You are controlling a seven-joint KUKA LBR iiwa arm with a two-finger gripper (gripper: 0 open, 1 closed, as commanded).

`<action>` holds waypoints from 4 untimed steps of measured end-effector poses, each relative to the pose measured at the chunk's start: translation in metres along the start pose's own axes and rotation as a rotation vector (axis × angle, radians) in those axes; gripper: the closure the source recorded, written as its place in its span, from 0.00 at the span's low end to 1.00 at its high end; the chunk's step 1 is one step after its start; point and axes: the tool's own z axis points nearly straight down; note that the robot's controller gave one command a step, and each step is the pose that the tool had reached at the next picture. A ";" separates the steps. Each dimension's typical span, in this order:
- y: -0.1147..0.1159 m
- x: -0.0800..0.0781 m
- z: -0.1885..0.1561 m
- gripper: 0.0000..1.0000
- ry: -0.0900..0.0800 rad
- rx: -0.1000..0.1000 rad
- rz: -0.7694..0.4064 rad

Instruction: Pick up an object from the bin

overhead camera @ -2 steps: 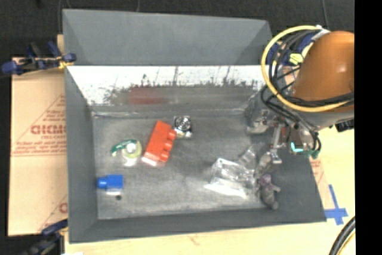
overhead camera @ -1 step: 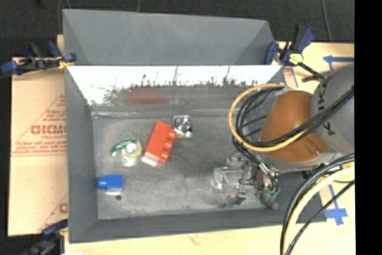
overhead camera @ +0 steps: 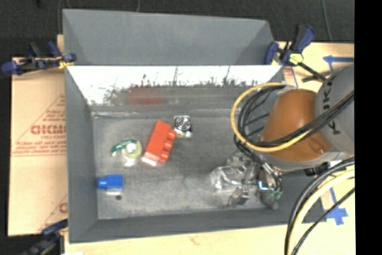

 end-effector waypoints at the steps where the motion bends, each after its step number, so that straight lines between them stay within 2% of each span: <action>1: 0.000 0.002 0.001 0.00 0.002 0.000 -0.049; 2: 0.002 -0.003 0.029 0.00 -0.009 -0.006 0.102; 3: 0.010 -0.003 0.029 0.00 -0.010 0.002 0.099; 4: 0.010 -0.003 0.028 1.00 -0.005 0.001 0.097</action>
Offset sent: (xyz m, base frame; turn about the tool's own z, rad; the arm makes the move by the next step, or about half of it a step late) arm -0.0040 0.0022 -0.0016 -0.0529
